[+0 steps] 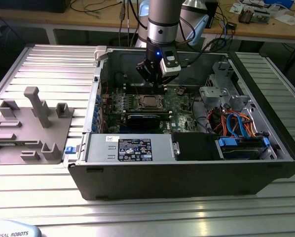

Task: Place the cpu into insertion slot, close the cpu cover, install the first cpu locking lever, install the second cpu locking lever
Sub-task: 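Install the first cpu locking lever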

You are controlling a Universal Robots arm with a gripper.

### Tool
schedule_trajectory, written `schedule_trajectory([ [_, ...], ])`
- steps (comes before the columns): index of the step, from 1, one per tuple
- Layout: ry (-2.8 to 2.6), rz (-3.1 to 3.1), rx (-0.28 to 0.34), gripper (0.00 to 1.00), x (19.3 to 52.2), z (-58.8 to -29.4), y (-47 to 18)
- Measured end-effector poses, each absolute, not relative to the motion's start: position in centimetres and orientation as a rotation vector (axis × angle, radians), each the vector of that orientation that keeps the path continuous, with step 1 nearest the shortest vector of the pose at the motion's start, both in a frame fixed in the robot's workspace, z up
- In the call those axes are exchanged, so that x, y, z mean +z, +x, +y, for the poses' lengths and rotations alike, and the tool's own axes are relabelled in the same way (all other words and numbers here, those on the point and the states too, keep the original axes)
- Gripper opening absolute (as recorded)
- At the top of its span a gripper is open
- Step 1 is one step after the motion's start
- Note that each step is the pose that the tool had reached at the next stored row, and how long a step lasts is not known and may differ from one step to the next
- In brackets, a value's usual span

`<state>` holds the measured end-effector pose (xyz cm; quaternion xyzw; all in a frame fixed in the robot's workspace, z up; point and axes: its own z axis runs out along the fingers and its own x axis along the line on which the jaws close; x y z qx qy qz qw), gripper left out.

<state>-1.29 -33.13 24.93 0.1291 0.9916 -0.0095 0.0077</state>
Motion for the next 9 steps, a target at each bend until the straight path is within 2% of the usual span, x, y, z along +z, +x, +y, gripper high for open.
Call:
schedule_trajectory([
  [9,0.393,3.101,-0.03,0.11,24.93,-33.13,-1.29],
])
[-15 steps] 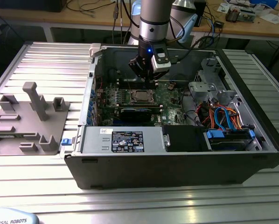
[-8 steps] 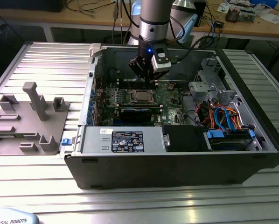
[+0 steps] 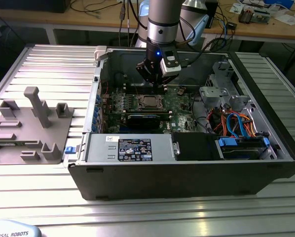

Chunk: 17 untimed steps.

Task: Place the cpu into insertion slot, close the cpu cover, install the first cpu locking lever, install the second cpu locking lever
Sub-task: 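Install the first cpu locking lever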

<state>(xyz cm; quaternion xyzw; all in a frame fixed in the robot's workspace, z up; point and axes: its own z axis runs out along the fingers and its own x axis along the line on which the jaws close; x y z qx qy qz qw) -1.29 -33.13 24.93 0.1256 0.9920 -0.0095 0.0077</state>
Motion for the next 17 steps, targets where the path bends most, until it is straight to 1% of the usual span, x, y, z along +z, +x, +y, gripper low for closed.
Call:
schedule_trajectory([
  [17,0.373,3.104,-0.029,0.11,24.93,-33.13,-1.29],
])
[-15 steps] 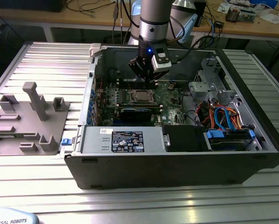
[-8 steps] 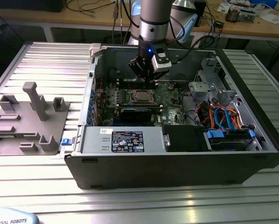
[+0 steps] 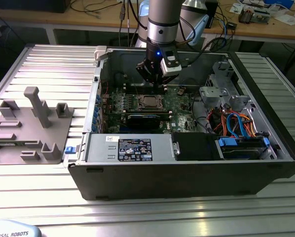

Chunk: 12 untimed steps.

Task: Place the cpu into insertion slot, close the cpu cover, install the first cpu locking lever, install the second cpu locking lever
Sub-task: 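Install the first cpu locking lever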

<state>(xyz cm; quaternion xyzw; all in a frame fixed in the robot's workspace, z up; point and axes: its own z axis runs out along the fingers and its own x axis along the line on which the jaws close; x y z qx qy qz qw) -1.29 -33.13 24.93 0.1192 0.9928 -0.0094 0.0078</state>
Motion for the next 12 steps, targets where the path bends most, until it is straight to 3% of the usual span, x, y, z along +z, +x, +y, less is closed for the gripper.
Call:
schedule_trajectory([
  [12,0.348,3.106,-0.029,0.11,24.93,-33.13,-1.29],
])
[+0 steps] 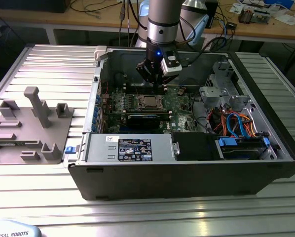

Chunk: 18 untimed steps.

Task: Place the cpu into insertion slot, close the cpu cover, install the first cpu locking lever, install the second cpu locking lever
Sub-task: 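Install the first cpu locking lever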

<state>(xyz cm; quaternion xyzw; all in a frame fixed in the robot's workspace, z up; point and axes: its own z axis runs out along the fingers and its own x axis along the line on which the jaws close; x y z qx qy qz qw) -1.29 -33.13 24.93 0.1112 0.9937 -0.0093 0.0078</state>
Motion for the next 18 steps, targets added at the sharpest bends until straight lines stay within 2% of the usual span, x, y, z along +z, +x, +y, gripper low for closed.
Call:
schedule_trajectory([
  [18,0.324,3.109,-0.029,0.11,24.93,-33.13,-1.29],
])
